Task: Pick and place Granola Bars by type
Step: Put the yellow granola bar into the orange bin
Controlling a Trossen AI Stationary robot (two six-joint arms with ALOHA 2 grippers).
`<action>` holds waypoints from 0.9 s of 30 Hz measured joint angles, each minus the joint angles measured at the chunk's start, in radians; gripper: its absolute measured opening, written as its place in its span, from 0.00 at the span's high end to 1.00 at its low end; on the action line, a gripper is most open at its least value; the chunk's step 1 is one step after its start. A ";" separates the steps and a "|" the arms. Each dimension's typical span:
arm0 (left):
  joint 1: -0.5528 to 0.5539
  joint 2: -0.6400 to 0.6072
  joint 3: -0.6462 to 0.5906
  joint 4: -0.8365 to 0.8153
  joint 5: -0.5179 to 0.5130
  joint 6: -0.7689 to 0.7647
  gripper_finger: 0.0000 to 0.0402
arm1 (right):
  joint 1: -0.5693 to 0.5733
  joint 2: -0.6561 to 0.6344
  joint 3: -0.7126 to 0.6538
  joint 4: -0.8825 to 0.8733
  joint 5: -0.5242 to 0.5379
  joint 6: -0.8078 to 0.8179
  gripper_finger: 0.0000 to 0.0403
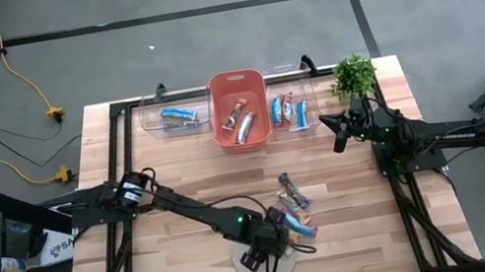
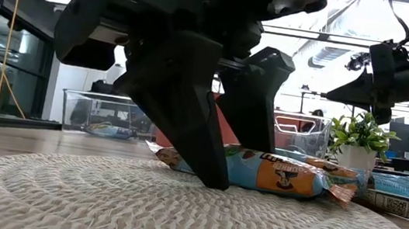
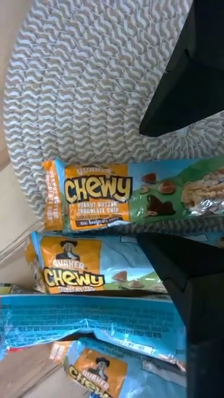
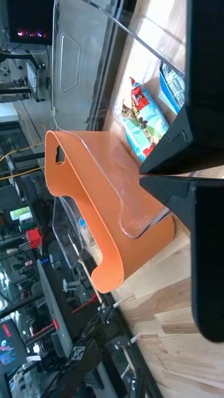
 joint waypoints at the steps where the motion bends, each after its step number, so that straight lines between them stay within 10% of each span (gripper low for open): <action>1: 0.002 0.000 0.000 0.000 0.005 -0.002 0.33 | 0.000 0.000 0.000 0.000 0.000 0.000 1.00; 15: 0.049 0.004 -0.003 -0.007 0.083 -0.065 0.35 | 0.000 0.000 0.000 0.000 0.000 0.000 1.00; 27: 0.051 0.004 -0.003 -0.008 0.096 -0.078 0.60 | 0.000 0.000 0.000 0.000 0.000 0.000 1.00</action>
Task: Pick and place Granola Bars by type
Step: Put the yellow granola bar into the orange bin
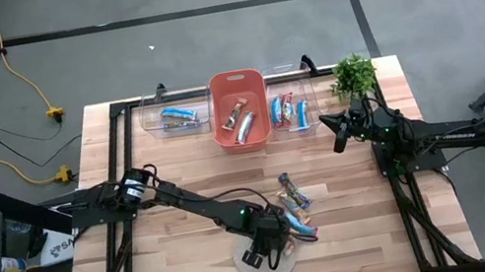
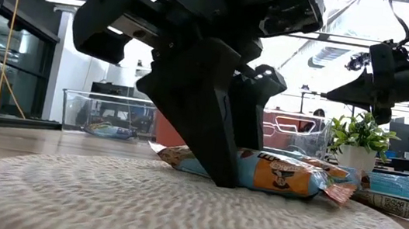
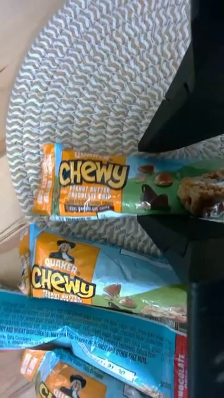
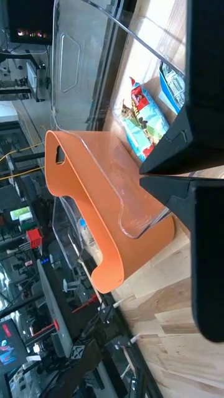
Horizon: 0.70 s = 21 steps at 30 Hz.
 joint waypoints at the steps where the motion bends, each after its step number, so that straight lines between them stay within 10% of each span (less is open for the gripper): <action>1: 0.000 0.000 0.000 0.000 0.000 0.000 0.61 | 0.000 0.000 0.000 0.000 0.000 0.000 1.00; 21: 0.000 -0.006 -0.001 -0.016 0.001 -0.003 0.73 | 0.000 0.000 0.000 0.000 0.000 0.000 1.00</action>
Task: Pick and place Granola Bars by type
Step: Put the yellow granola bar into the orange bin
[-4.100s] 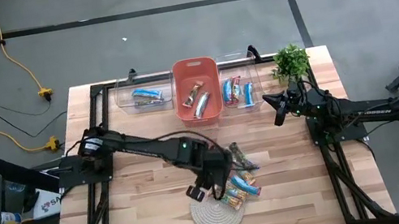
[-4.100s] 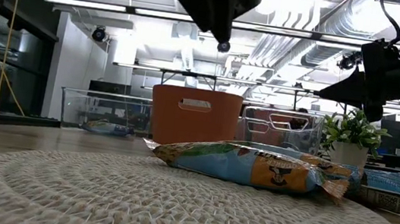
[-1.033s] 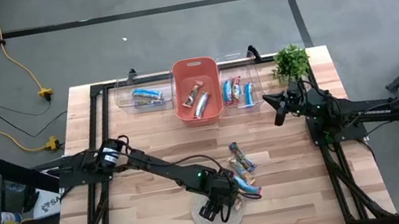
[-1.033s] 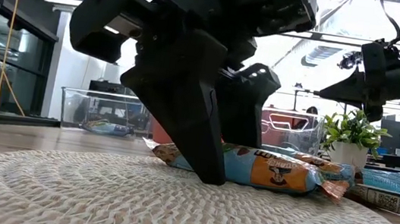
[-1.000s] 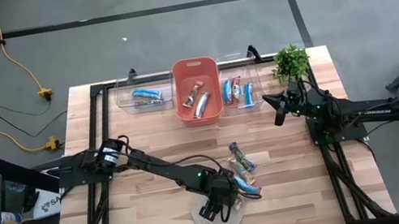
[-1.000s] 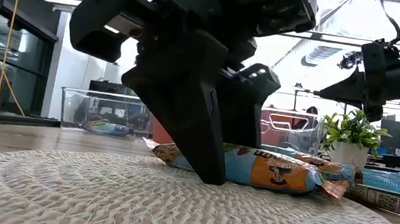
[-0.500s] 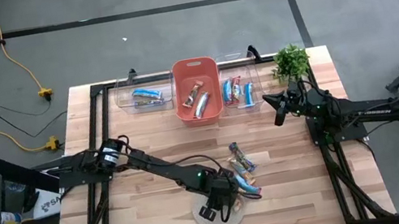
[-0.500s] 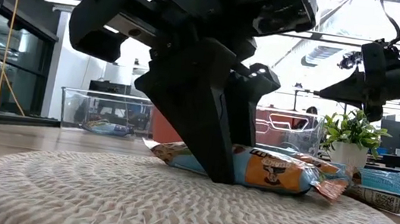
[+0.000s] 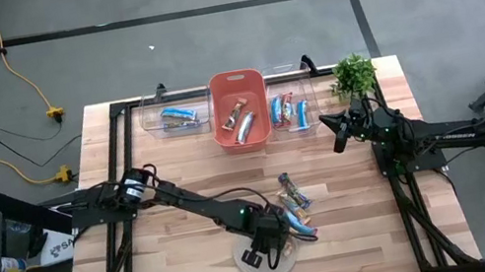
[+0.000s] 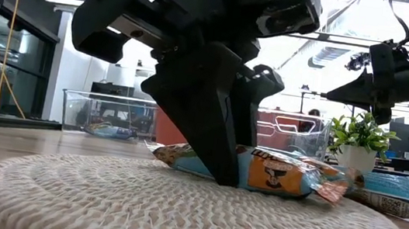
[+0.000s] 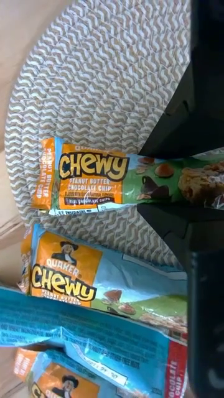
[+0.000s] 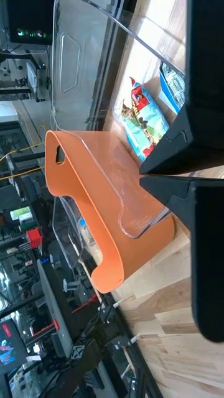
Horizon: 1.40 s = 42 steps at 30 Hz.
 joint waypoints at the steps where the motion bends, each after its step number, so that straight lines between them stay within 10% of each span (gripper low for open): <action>1: 0.000 -0.001 0.000 -0.002 0.002 0.000 0.73 | 0.000 0.000 0.000 0.000 0.000 0.000 1.00; 27: 0.000 -0.069 0.272 -0.361 0.033 0.012 0.73 | 0.000 0.000 0.000 0.000 0.000 0.000 1.00; 42: 0.000 -0.056 0.111 -0.322 0.033 0.037 0.70 | 0.000 0.000 0.000 0.000 0.000 0.000 1.00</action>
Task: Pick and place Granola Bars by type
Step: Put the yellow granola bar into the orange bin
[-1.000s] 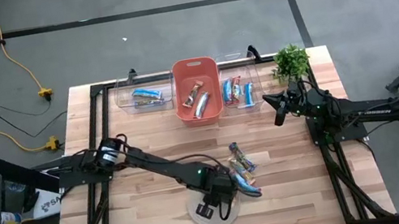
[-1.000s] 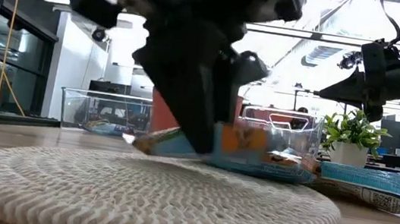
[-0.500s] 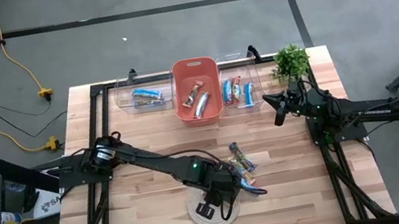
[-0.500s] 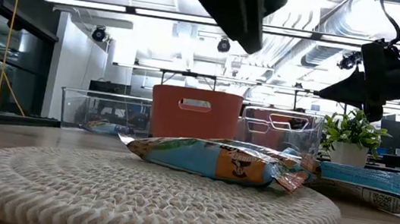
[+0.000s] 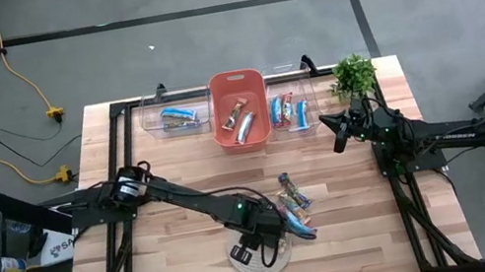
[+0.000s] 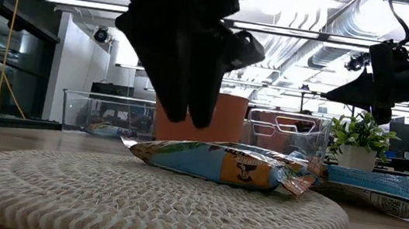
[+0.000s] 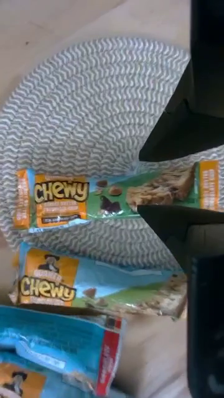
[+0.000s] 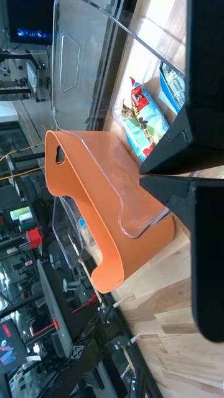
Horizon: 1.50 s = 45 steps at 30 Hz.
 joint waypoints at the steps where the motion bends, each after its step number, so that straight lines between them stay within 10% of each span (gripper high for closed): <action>1: 0.000 0.000 -0.008 0.014 0.007 0.000 0.68 | 0.000 0.000 0.000 0.000 0.000 0.000 1.00; 11: 0.000 0.000 -0.046 0.092 -0.021 0.000 0.43 | 0.000 0.000 0.000 0.000 0.000 0.000 1.00; 26: 0.000 0.061 -0.043 0.107 -0.025 0.019 0.42 | 0.000 0.000 0.000 0.003 0.000 0.000 1.00; 45: 0.000 0.072 -0.042 0.104 -0.040 0.018 0.70 | 0.000 0.000 0.000 0.000 0.000 0.000 1.00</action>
